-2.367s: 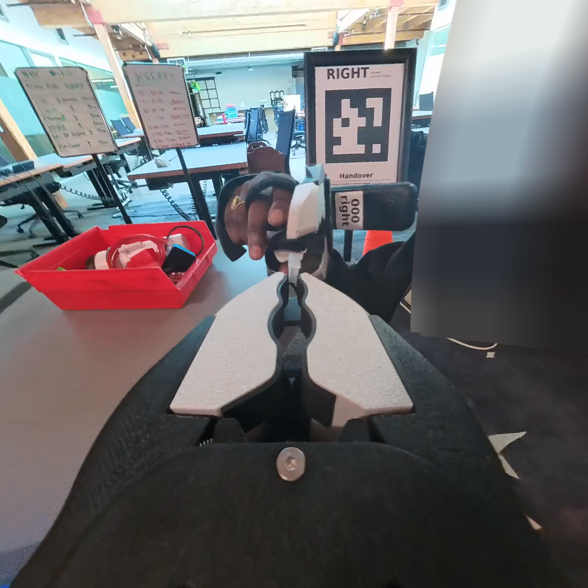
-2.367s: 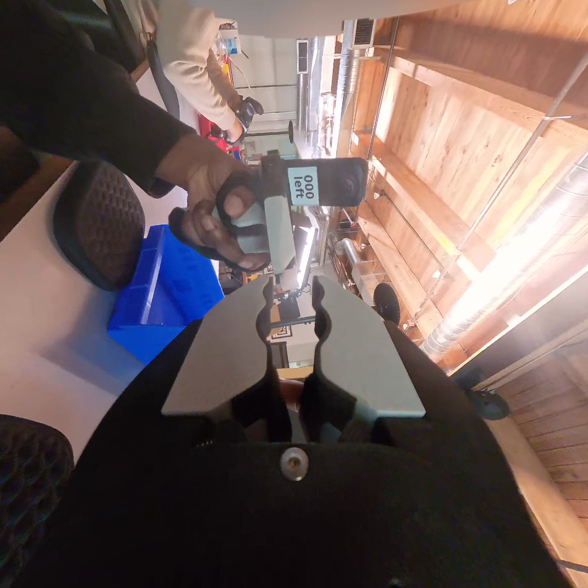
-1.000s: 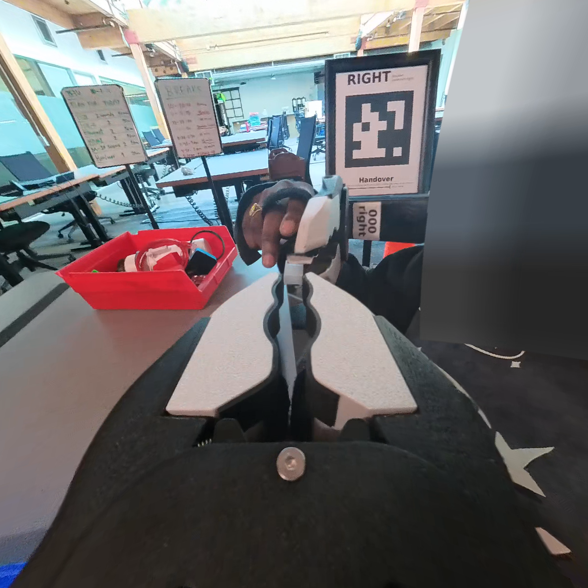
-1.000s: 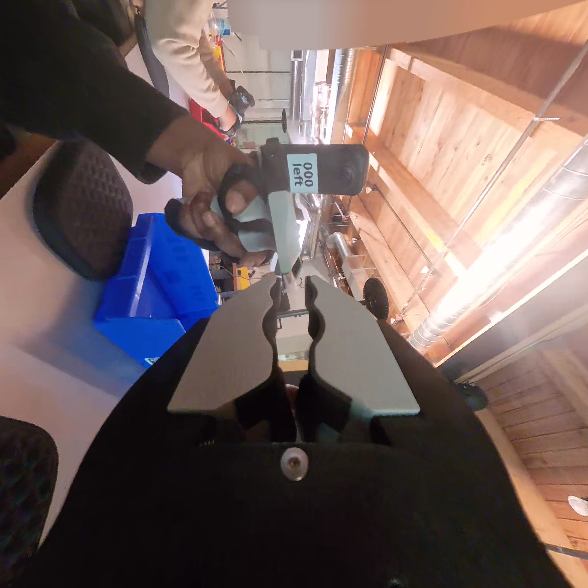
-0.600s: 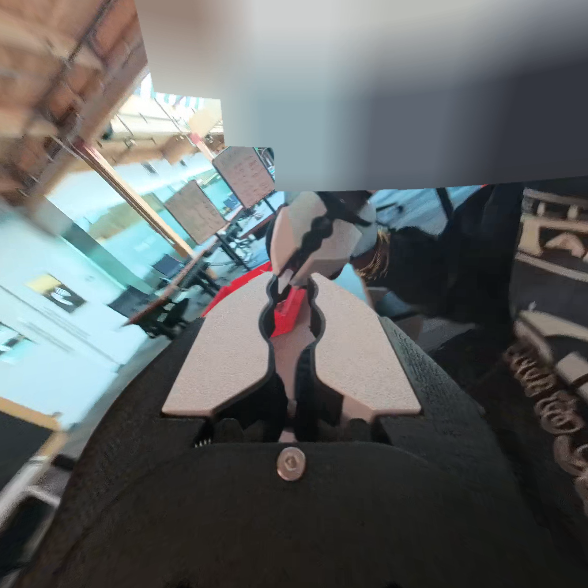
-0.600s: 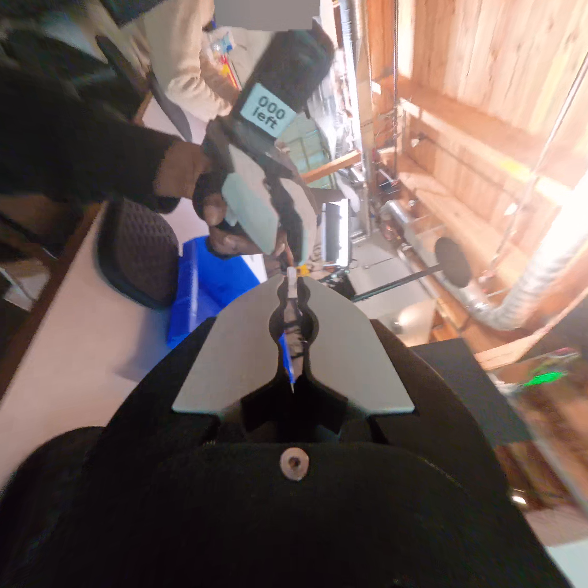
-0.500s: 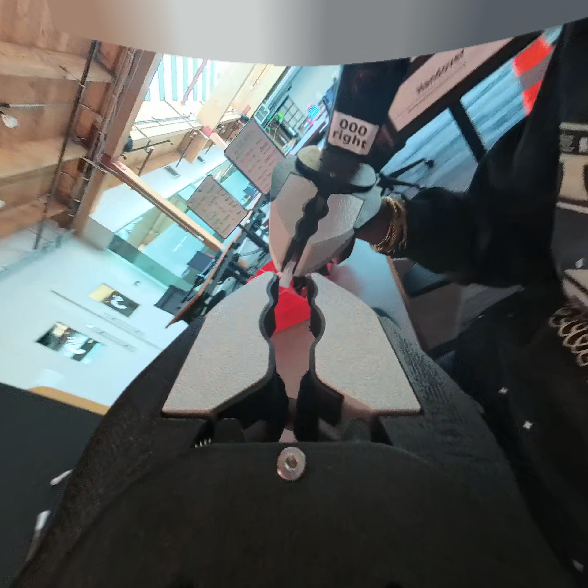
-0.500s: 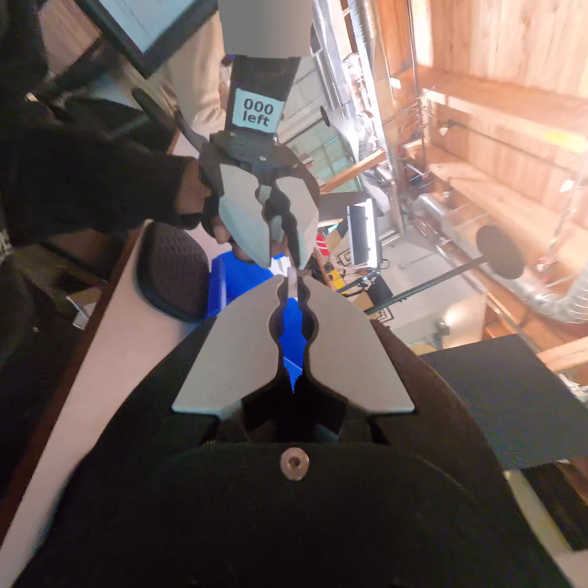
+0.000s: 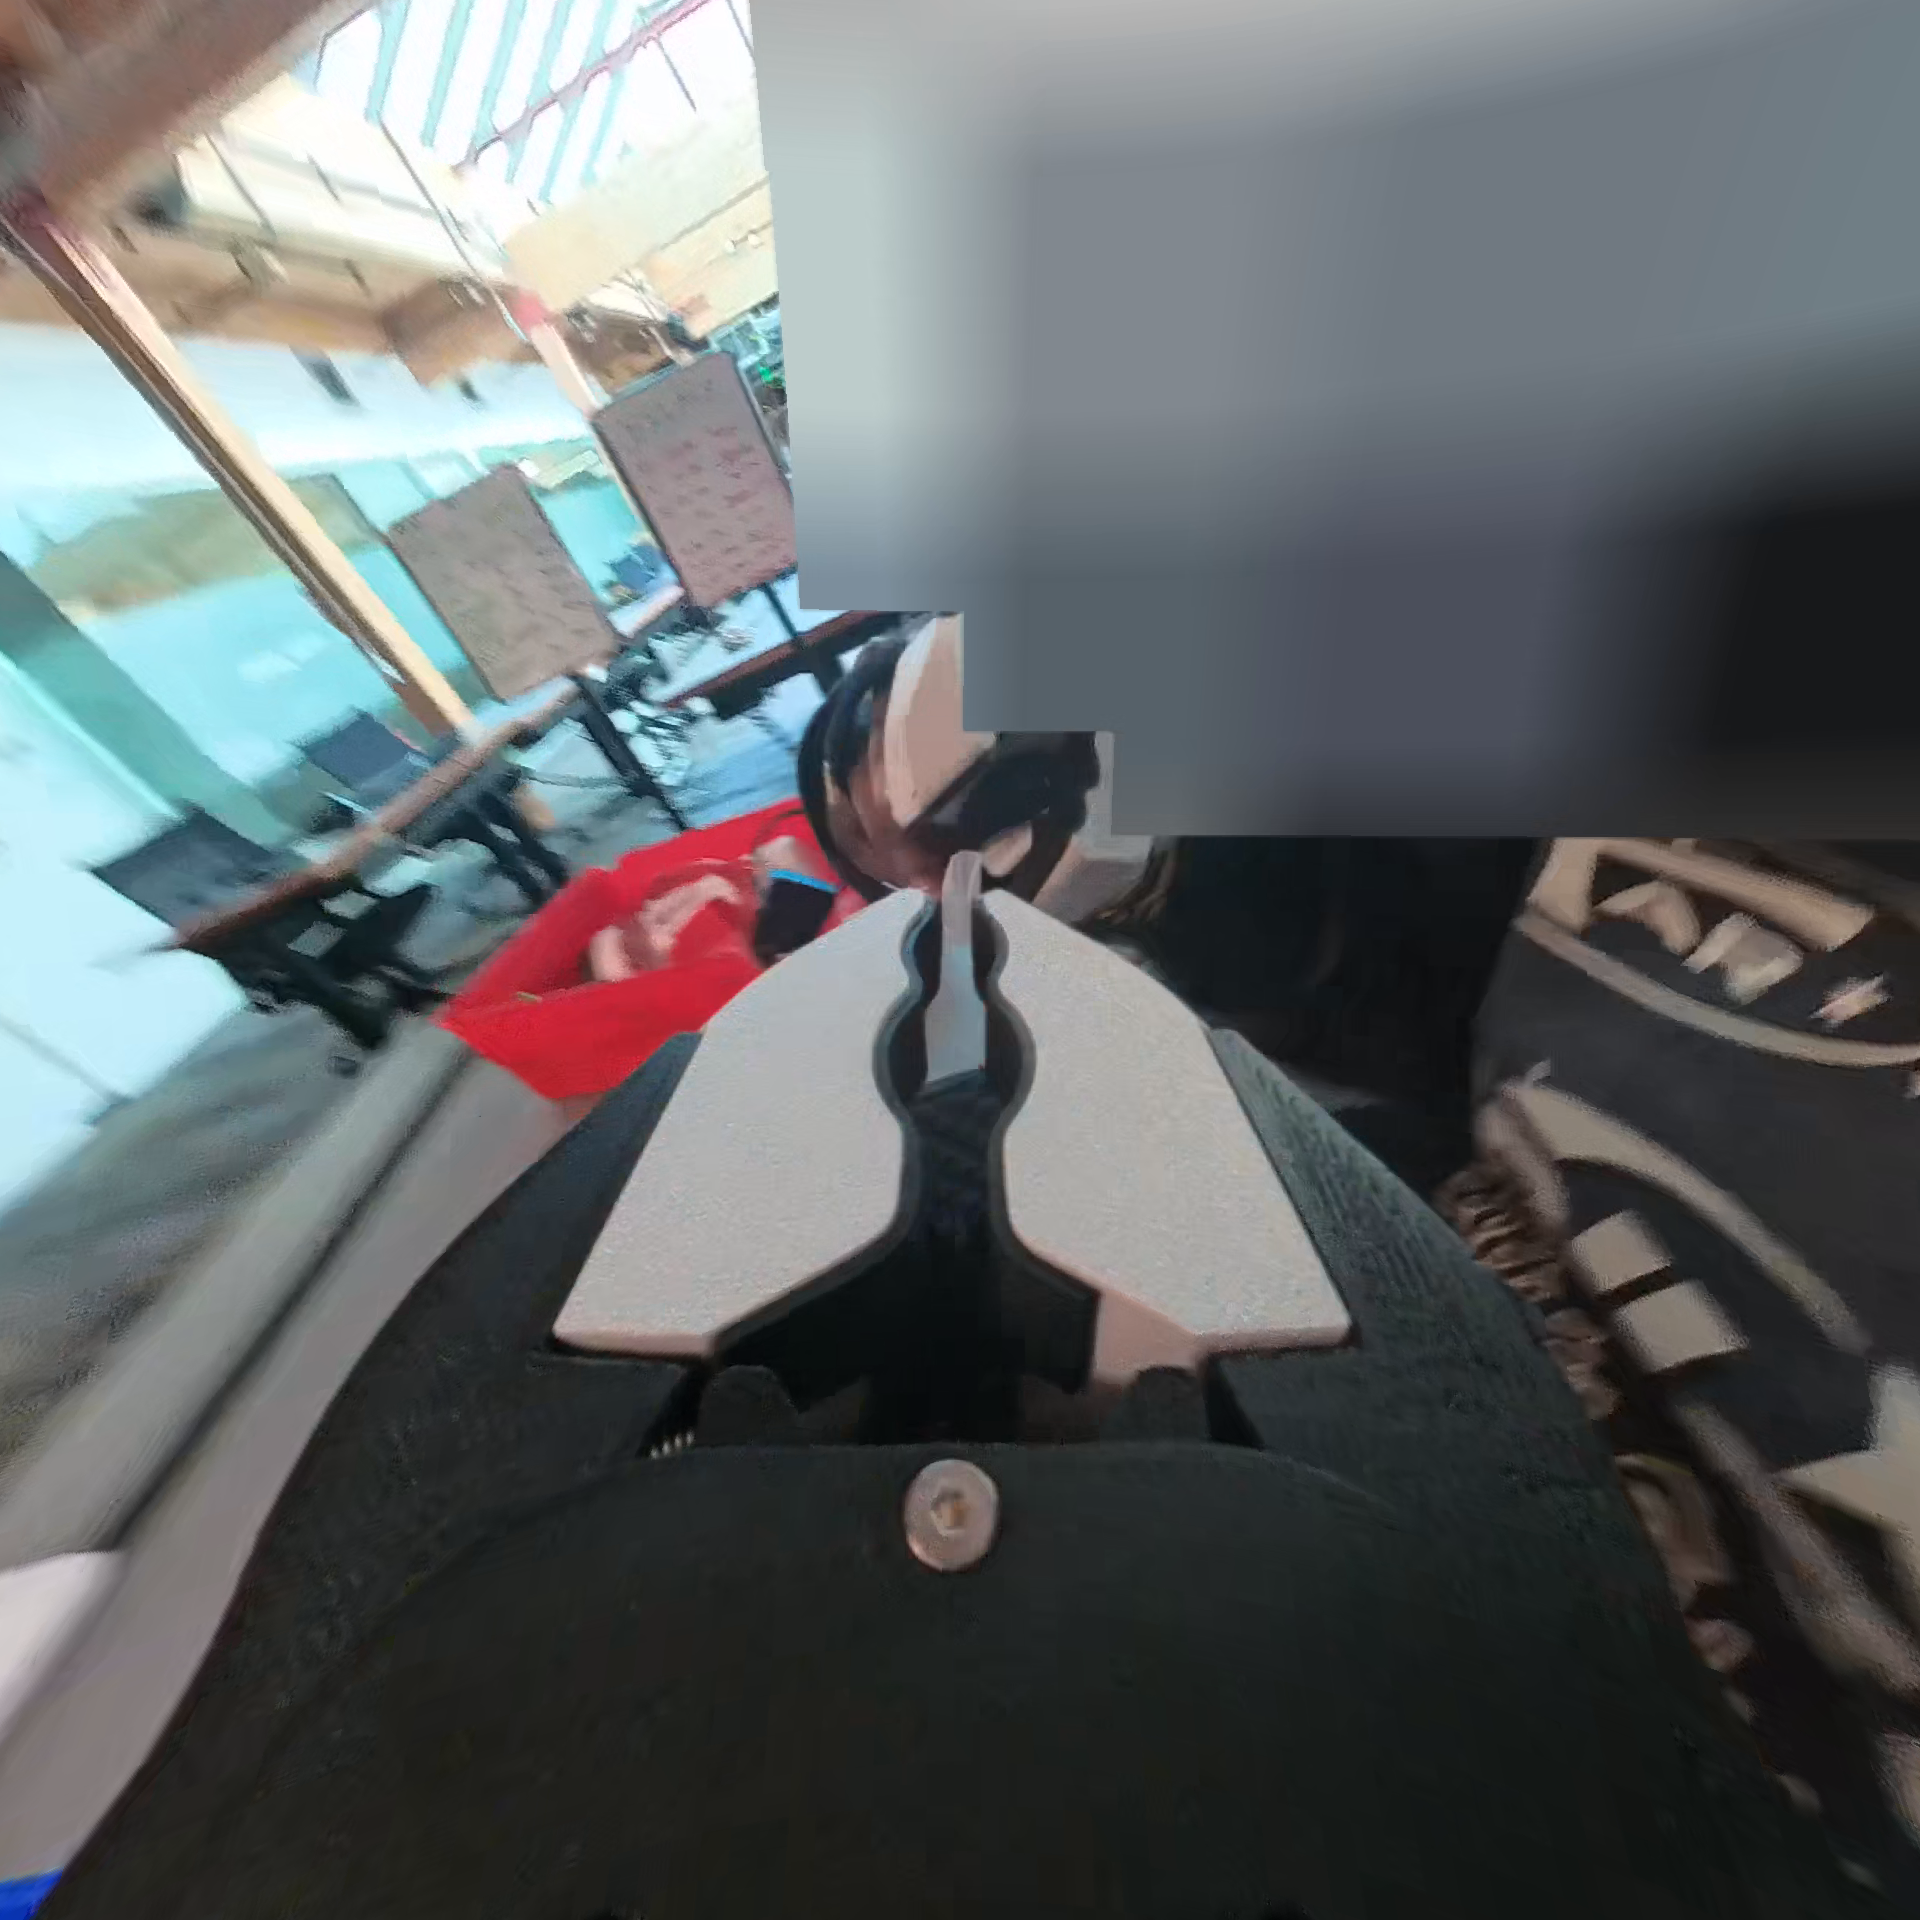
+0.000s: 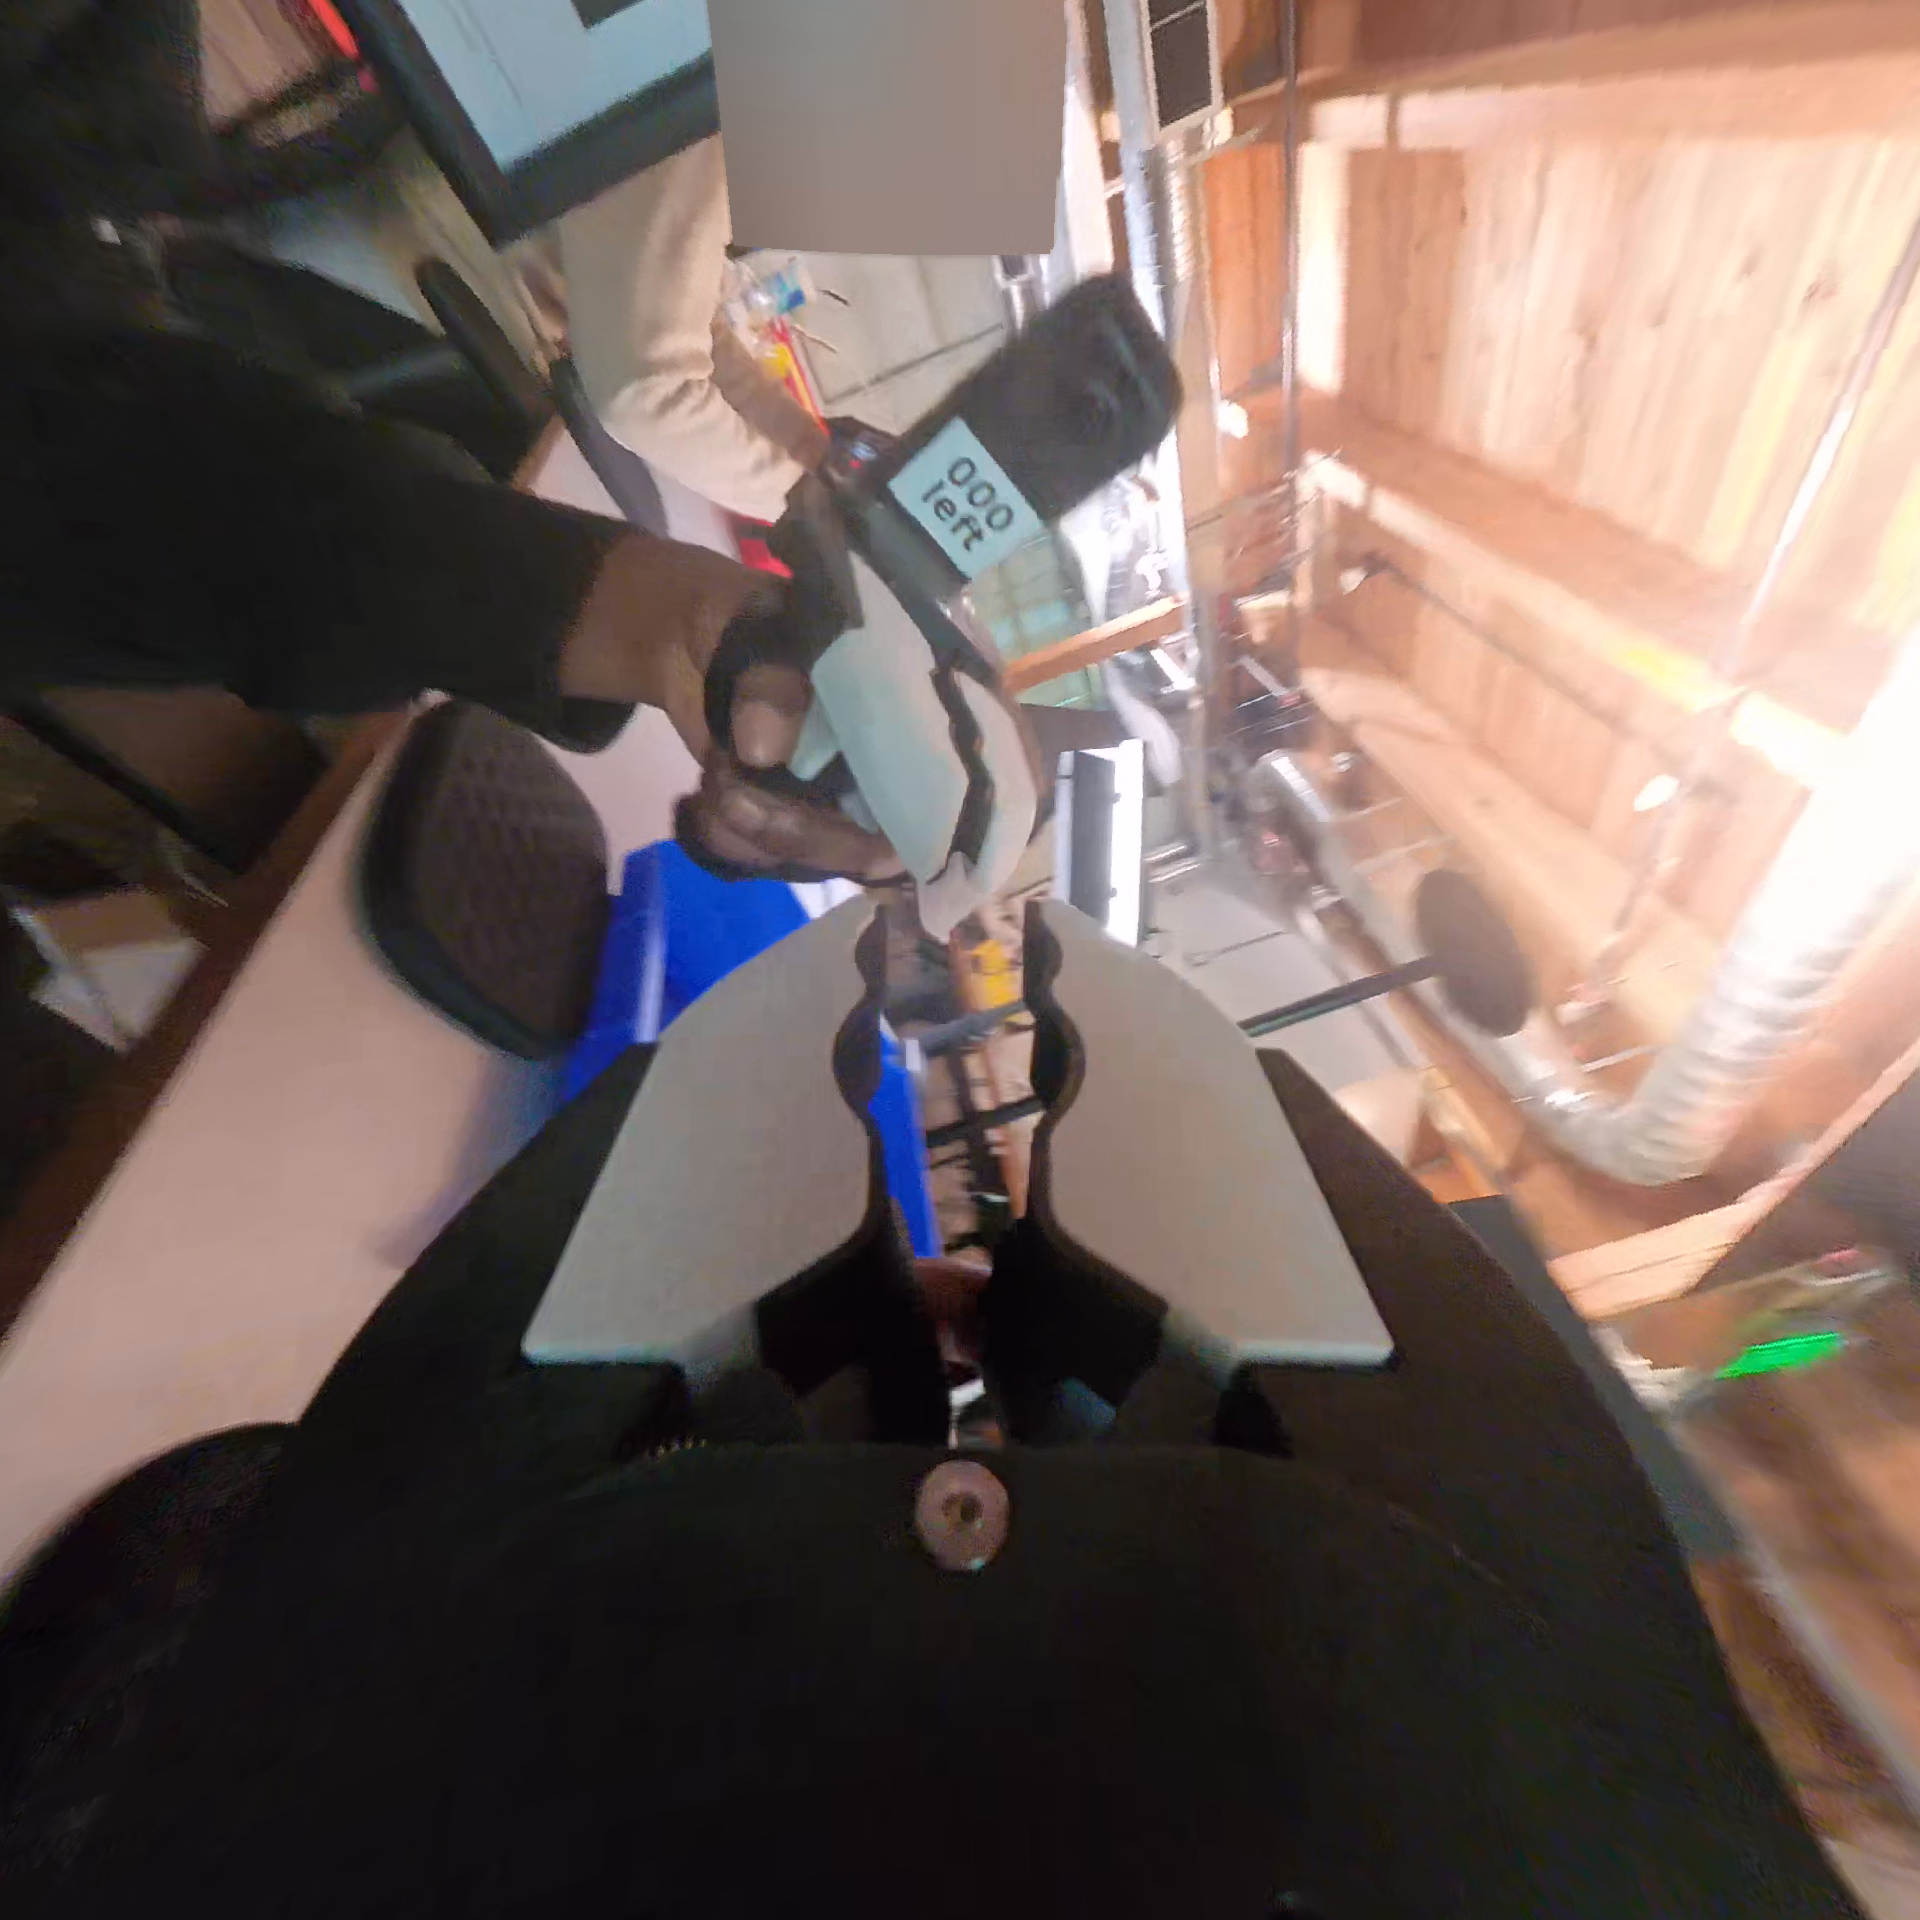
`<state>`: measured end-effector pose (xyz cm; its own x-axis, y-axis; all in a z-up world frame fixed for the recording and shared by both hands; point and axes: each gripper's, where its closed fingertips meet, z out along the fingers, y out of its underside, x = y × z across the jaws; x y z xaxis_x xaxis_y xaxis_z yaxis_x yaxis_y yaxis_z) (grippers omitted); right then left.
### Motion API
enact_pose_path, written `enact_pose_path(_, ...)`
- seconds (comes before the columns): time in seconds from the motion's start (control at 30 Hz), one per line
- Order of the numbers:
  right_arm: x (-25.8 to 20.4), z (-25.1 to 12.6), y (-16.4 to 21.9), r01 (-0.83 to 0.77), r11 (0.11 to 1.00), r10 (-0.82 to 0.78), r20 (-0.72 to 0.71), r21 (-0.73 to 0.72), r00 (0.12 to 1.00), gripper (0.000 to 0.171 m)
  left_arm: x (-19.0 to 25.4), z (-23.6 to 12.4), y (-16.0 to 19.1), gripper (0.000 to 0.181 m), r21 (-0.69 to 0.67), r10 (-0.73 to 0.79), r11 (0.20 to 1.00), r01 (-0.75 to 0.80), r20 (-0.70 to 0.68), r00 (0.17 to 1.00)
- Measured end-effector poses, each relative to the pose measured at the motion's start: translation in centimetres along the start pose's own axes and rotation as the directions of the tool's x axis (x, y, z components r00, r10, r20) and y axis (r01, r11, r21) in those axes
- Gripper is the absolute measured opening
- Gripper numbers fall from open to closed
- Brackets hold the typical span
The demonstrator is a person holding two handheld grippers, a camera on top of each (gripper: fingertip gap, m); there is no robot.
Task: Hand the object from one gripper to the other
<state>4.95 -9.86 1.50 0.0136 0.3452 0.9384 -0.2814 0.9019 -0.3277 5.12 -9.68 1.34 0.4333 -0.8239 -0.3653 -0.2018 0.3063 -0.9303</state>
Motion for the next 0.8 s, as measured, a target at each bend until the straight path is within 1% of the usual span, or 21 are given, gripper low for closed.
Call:
enact_pose_path(0.07, 0.0, 0.1, 0.1, 0.117, 0.993, -0.118, -0.034, -0.027, 0.992, 0.027, -0.1, -0.3, -0.3, 0.005, 0.034, -0.161, 0.986, 0.163, -0.06, 0.985)
enact_pose_path(0.13, 0.0, 0.4, 0.1, 0.204, 0.977, -0.207, -0.058, -0.054, 0.977, 0.026, 0.0, -0.3, 0.0, 0.004, 0.019, -0.264, 0.963, 0.267, -0.115, 0.958)
enact_pose_path(0.2, -0.1, 0.6, 0.1, 0.249, 0.966, -0.253, -0.072, -0.063, 0.965, 0.022, 0.1, -0.2, 0.5, 0.004, -0.006, -0.302, 0.953, 0.304, -0.132, 0.944)
enact_pose_path(0.27, -0.5, 0.8, 0.2, 0.258, 0.964, -0.262, -0.051, -0.07, 0.964, 0.018, 0.1, 0.0, 1.0, 0.005, -0.03, -0.323, 0.946, 0.322, -0.138, 0.936)
enact_pose_path(0.33, -0.9, 0.9, 0.3, 0.253, 0.965, -0.255, -0.024, -0.068, 0.967, 0.014, 0.2, 0.0, 0.9, 0.005, -0.023, -0.33, 0.944, 0.33, -0.148, 0.932)
enact_pose_path(0.4, -0.9, 0.9, 0.5, 0.215, 0.974, -0.216, -0.01, -0.075, 0.976, 0.011, 0.1, 0.0, 1.0, 0.005, -0.023, -0.325, 0.945, 0.325, -0.145, 0.935)
enact_pose_path(0.47, -0.9, 0.9, 0.7, 0.171, 0.982, -0.171, 0.006, -0.076, 0.985, 0.011, 0.1, 0.1, 1.1, 0.005, -0.022, -0.303, 0.953, 0.303, -0.137, 0.943)
enact_pose_path(0.53, -0.6, 0.8, 0.5, 0.086, 0.995, -0.086, 0.005, -0.05, 0.996, 0.011, 0.1, 0.1, 0.8, 0.009, 0.014, -0.212, 0.976, 0.215, -0.121, 0.97)
enact_pose_path(0.6, -0.3, 0.6, 0.5, -0.066, 0.998, 0.067, 0.03, -0.023, 0.997, 0.011, -0.2, 0.1, 0.6, 0.022, 0.049, -0.036, 0.998, 0.039, -0.046, 0.998)
enact_pose_path(0.67, -0.1, 0.5, 0.4, -0.216, 0.976, 0.215, 0.066, 0.011, 0.974, 0.011, -0.1, 0.1, 0.5, 0.027, 0.045, 0.137, 0.989, -0.138, 0.021, 0.99)
enact_pose_path(0.7, -0.1, 0.4, 0.3, -0.265, 0.964, 0.262, 0.082, 0.027, 0.962, 0.011, 0.0, 0.1, 0.4, 0.027, 0.035, 0.179, 0.983, -0.181, 0.035, 0.983)
enact_pose_path(0.8, -0.2, 0.2, -0.3, -0.349, 0.935, 0.339, 0.128, 0.058, 0.932, 0.011, 0.1, 0.4, 0.3, 0.023, 0.018, 0.195, 0.98, -0.196, 0.047, 0.98)
